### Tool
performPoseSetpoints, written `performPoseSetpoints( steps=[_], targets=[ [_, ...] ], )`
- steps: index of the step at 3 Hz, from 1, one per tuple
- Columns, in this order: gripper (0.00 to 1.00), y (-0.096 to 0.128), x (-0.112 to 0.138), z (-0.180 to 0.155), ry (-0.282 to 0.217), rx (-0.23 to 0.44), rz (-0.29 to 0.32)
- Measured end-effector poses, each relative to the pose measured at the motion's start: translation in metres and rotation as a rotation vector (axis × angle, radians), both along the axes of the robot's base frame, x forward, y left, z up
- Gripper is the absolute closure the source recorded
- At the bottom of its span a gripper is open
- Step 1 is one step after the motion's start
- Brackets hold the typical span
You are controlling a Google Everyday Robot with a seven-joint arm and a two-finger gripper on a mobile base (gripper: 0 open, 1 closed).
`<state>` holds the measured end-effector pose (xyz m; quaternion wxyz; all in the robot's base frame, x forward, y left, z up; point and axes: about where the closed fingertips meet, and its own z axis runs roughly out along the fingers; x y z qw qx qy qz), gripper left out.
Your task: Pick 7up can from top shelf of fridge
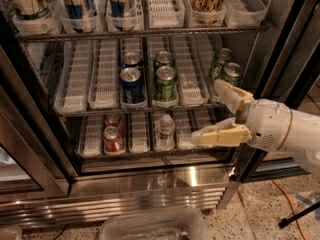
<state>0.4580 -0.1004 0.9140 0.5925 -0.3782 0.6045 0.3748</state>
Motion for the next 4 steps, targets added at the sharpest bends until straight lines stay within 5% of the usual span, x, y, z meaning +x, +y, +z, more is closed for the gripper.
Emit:
performPoseSetpoints(
  steps=[1, 3, 4],
  targets=[
    [0.0, 0.01, 0.017, 0.029, 0.025, 0.129, -0.054],
    [0.0, 0.017, 0.022, 0.026, 0.003, 0.114, -0.093],
    [0.0, 0.056, 0.019, 0.013, -0.007, 0.04, -0.149]
  ],
)
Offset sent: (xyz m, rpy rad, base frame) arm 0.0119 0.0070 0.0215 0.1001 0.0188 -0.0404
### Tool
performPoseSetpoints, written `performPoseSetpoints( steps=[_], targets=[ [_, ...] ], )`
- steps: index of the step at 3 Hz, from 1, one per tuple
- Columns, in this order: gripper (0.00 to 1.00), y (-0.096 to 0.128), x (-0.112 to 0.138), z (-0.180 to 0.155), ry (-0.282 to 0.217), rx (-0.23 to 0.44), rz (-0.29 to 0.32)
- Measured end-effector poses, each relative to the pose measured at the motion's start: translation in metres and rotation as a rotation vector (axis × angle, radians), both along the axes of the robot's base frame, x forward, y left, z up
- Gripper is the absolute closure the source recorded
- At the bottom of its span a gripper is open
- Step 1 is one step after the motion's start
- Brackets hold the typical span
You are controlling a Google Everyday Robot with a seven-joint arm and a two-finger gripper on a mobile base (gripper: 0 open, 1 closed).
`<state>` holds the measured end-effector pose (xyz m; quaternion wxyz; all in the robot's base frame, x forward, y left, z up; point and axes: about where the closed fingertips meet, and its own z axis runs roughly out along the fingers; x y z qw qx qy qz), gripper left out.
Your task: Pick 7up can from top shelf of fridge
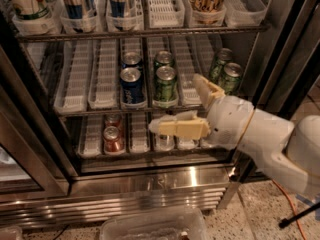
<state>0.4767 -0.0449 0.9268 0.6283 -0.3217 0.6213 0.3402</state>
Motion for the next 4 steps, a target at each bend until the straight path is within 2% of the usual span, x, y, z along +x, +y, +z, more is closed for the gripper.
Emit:
performPoseSetpoints(
  steps=[1, 2, 3, 4],
  targets=[
    [0.0, 0.05, -0.007, -0.023, -0.026, -0.118, -0.044],
    [0.0, 0.084, 0.0, -0.038, -0.04, -0.157, -0.085],
    [0.0, 0.092, 0.025, -0.046, -0.045, -0.174, -0.153],
    [0.0, 0.08, 0.037, -0.056, -0.019, -0.203, -0.219]
  ],
)
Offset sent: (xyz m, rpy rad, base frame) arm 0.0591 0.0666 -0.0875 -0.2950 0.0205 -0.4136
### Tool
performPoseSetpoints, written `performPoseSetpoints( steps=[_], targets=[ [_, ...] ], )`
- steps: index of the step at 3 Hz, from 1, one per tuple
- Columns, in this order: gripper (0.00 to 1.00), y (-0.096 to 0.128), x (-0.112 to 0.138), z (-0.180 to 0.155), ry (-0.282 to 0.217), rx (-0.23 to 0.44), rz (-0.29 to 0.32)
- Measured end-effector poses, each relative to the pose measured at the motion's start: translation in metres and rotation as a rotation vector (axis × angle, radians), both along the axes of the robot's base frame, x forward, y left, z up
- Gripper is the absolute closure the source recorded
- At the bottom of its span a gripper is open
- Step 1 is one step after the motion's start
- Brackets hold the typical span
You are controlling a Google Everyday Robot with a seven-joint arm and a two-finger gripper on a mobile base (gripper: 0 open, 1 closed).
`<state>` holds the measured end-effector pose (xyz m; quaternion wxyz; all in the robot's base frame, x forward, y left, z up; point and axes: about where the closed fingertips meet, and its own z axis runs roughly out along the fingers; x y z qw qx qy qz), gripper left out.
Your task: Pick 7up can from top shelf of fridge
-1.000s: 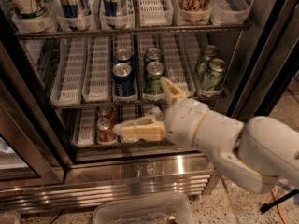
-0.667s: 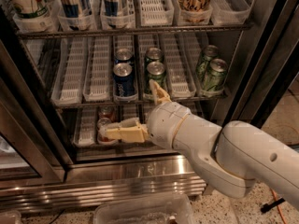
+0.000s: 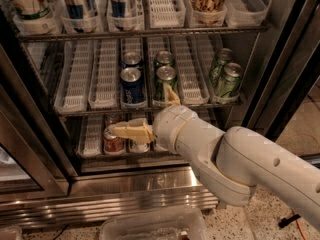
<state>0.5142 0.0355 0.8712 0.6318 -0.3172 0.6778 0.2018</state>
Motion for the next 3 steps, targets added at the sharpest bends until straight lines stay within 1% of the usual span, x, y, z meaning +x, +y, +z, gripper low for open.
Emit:
performPoseSetpoints(
  steps=[1, 2, 3],
  targets=[
    [0.0, 0.0, 0.0, 0.0, 0.0, 0.0, 0.0],
    [0.0, 0.005, 0.007, 0.006, -0.024, 0.031, -0.012],
    [0.0, 0.022, 0.02, 0.024, -0.072, 0.076, -0.042]
  ],
)
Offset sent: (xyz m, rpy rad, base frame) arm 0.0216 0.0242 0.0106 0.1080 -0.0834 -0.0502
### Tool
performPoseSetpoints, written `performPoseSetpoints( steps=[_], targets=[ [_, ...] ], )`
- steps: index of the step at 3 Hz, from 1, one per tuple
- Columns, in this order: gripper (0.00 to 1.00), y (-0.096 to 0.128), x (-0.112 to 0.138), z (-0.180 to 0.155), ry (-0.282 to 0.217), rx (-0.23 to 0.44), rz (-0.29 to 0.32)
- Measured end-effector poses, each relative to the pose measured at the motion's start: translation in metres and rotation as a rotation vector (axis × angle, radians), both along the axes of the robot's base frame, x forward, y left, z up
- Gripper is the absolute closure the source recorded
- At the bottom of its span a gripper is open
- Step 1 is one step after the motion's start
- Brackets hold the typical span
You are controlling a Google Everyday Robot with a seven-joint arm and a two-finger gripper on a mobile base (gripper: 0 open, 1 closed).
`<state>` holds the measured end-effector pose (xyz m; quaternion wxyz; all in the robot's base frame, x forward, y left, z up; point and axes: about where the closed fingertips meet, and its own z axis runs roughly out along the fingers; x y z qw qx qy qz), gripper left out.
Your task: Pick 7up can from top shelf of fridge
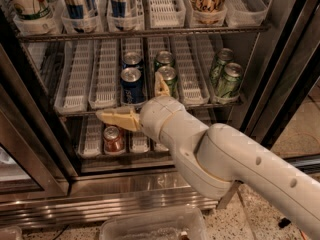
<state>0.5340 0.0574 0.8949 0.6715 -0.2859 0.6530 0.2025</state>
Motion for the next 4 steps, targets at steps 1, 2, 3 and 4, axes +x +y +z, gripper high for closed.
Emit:
performPoseSetpoints(
  steps=[1, 2, 3, 4],
  targets=[
    [0.0, 0.038, 0.015, 0.027, -0.044, 0.018, -0.069],
    [0.0, 0.038, 0.015, 0.027, -0.044, 0.018, -0.069],
    [0.0, 0.039, 0.015, 0.027, -0.026, 0.05, -0.085],
    [0.0, 0.042, 0.001, 0.028, 0.002, 0.115, -0.113]
  ],
)
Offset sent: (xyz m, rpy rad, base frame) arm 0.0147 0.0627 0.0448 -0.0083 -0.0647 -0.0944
